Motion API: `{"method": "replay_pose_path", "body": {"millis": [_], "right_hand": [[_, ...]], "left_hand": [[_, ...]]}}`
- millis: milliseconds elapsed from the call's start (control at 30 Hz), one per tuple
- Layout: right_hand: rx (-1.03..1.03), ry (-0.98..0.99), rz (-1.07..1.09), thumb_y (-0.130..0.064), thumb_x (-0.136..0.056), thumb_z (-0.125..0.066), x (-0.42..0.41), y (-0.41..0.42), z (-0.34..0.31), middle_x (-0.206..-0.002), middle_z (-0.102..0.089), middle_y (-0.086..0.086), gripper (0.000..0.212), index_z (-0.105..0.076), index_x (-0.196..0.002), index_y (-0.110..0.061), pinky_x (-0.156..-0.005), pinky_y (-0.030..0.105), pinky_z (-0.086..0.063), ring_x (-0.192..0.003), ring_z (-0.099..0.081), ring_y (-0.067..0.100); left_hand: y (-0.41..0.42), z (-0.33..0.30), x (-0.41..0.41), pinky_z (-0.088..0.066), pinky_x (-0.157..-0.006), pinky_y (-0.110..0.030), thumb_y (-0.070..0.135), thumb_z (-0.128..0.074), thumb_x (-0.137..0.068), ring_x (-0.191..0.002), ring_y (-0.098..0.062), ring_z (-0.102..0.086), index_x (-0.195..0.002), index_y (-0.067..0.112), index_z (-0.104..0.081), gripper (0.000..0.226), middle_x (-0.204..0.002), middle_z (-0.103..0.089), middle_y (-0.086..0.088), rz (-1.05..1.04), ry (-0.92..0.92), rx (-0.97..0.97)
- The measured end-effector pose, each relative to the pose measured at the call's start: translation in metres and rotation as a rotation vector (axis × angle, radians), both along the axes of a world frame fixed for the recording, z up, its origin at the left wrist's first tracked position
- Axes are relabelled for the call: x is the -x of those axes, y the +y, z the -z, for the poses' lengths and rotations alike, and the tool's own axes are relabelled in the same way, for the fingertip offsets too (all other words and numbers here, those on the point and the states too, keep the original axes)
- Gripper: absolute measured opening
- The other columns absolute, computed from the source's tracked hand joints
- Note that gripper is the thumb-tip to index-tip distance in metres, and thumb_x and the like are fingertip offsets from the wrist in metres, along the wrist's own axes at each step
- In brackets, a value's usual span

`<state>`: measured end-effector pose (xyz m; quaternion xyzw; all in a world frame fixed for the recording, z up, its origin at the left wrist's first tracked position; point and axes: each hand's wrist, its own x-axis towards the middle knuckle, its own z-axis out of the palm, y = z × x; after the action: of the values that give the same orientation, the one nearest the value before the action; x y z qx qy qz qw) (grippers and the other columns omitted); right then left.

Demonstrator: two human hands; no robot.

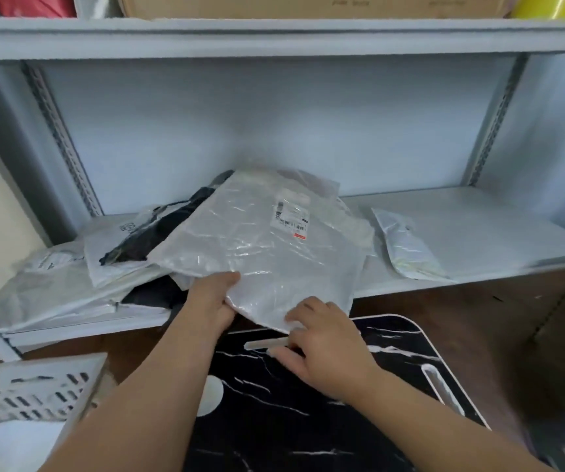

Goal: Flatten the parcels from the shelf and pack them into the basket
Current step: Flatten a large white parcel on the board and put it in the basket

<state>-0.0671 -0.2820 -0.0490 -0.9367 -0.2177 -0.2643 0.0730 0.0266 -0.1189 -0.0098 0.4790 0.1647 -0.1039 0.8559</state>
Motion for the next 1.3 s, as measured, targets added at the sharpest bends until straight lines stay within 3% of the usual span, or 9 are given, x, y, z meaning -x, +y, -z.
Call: {"method": "replay_pose_path", "body": {"millis": [133,300,467,533,600,800,900,1000,1300], "right_hand": [[-0.569,0.006,0.277,-0.054,-0.085,-0.059,0.011,-0.037,0.003,-0.104,-0.059,0.000,0.040,-0.067,-0.093,-0.015,-0.088,0.033,-0.043,-0.104,-0.052,0.020],[-0.858,0.594,0.731,-0.067,-0.069,-0.070,0.022,-0.101,0.048,-0.158,-0.015,0.012,0.110,-0.017,-0.153,-0.022,-0.112,0.051,-0.029,-0.141,-0.027,0.035],[-1.406,1.013,0.630,-0.040,-0.074,-0.081,0.043,-0.104,0.107,-0.150,-0.039,0.010,0.113,-0.001,-0.154,-0.032,-0.101,0.052,-0.045,-0.124,-0.052,0.035],[-1.273,1.038,0.628,-0.024,-0.082,-0.076,0.043,-0.093,0.124,-0.145,-0.047,0.009,0.101,-0.005,-0.154,-0.032,-0.096,0.052,-0.049,-0.117,-0.057,0.033],[-1.055,1.029,0.679,-0.019,-0.089,-0.068,0.041,-0.081,0.135,-0.141,-0.049,0.009,0.092,-0.004,-0.154,-0.032,-0.092,0.045,-0.052,-0.111,-0.058,0.030],[-0.214,0.761,0.700,-0.067,-0.092,-0.031,0.035,-0.062,0.155,-0.160,-0.010,0.008,0.075,-0.003,-0.154,-0.034,-0.117,0.047,-0.017,-0.146,-0.012,0.029],[-0.080,0.702,0.514,-0.082,-0.079,0.001,0.025,-0.050,0.167,-0.161,0.017,0.004,0.084,0.007,-0.151,-0.041,-0.117,0.046,0.010,-0.146,0.021,0.027],[-0.040,0.715,0.391,-0.091,-0.071,0.007,0.019,-0.040,0.188,-0.156,0.031,0.007,0.089,0.015,-0.148,-0.045,-0.115,0.052,0.018,-0.139,0.038,0.029],[0.044,0.576,0.367,-0.081,-0.087,-0.023,0.021,-0.027,0.220,-0.161,-0.003,0.019,0.084,-0.014,-0.154,-0.033,-0.108,0.065,-0.010,-0.147,-0.002,0.042]], "left_hand": [[0.021,0.012,0.043,-0.054,-0.078,-0.044,-0.014,-0.050,-0.087,-0.099,-0.036,-0.064,-0.117,0.001,-0.058,0.034,-0.111,-0.066,-0.021,0.218,-0.025,-0.277],[0.051,0.043,0.076,-0.051,-0.068,-0.038,-0.014,-0.046,-0.083,-0.071,-0.032,-0.063,-0.093,-0.004,-0.063,0.023,-0.086,-0.063,-0.022,0.344,0.116,-0.506],[0.053,0.095,0.079,-0.041,-0.047,-0.023,-0.012,-0.047,-0.082,-0.052,-0.021,-0.049,-0.072,0.001,-0.054,0.018,-0.061,-0.052,-0.011,0.275,0.239,-0.748],[0.050,0.115,0.078,-0.046,-0.058,-0.026,0.000,-0.058,-0.078,-0.067,-0.023,-0.054,-0.092,0.003,-0.056,0.014,-0.081,-0.057,-0.011,0.276,0.204,-0.999],[0.054,0.139,0.073,-0.050,-0.087,-0.038,0.009,-0.066,-0.076,-0.105,-0.034,-0.058,-0.131,0.005,-0.045,0.060,-0.122,-0.056,-0.015,0.325,0.143,-1.235],[0.044,0.180,0.078,-0.015,-0.118,-0.049,0.059,-0.041,-0.092,-0.147,-0.034,-0.005,-0.154,0.024,0.005,0.084,-0.161,0.000,-0.012,0.423,-0.123,-1.798],[0.032,0.209,0.082,0.004,-0.112,-0.062,0.079,0.005,-0.075,-0.146,-0.033,0.019,-0.148,0.046,0.011,0.081,-0.160,0.020,0.002,0.640,-0.242,-1.901],[0.025,0.234,0.091,0.011,-0.107,-0.071,0.084,0.011,-0.075,-0.143,-0.031,0.026,-0.145,0.052,0.011,0.077,-0.157,0.024,0.006,0.657,-0.361,-1.914],[0.022,0.257,0.094,-0.014,-0.101,-0.078,0.079,-0.023,-0.086,-0.147,-0.040,-0.002,-0.152,0.036,-0.018,0.079,-0.162,-0.007,-0.006,0.610,-0.419,-1.982]]}}
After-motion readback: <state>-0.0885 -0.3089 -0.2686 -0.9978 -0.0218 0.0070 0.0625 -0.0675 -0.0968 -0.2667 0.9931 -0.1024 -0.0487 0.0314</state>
